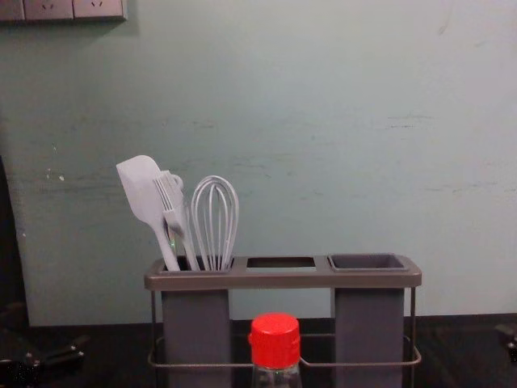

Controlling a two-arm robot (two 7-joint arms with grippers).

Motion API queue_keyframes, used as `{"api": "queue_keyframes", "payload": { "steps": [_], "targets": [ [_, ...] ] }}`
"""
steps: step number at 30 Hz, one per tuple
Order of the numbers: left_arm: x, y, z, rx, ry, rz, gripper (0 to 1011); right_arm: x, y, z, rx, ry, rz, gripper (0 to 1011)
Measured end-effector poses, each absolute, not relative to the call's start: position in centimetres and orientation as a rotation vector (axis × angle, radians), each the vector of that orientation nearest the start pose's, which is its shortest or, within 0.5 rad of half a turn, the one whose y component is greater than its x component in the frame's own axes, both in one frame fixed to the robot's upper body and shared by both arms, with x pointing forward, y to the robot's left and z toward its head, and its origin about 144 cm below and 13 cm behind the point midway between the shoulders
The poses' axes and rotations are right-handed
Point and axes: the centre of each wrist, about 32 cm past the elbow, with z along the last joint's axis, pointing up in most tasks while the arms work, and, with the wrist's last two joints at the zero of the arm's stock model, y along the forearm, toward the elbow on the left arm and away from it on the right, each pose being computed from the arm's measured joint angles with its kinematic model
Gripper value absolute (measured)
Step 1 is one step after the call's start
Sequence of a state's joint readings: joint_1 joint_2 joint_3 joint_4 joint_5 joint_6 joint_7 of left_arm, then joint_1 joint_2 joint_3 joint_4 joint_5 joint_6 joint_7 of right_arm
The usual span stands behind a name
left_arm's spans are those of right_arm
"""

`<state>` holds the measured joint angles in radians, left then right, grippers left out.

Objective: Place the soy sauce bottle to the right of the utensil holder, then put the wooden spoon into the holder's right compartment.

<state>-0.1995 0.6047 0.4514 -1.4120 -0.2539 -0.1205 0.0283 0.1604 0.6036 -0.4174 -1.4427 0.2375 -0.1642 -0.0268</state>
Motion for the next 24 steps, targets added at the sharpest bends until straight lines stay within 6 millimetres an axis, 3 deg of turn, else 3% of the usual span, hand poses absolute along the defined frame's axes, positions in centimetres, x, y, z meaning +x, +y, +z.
{"api": "queue_keyframes", "payload": {
  "steps": [11, 24],
  "targets": [
    [48.9, 31.0, 114.0, 0.304, -0.285, 1.248, 1005, 45.3, -32.3, 117.0, -0.18, -0.335, -1.208, 1002],
    [48.9, 31.0, 114.0, 0.304, -0.285, 1.248, 1005, 42.5, -34.9, 119.1, -0.003, -0.105, -1.001, 1002]
  ]
}}
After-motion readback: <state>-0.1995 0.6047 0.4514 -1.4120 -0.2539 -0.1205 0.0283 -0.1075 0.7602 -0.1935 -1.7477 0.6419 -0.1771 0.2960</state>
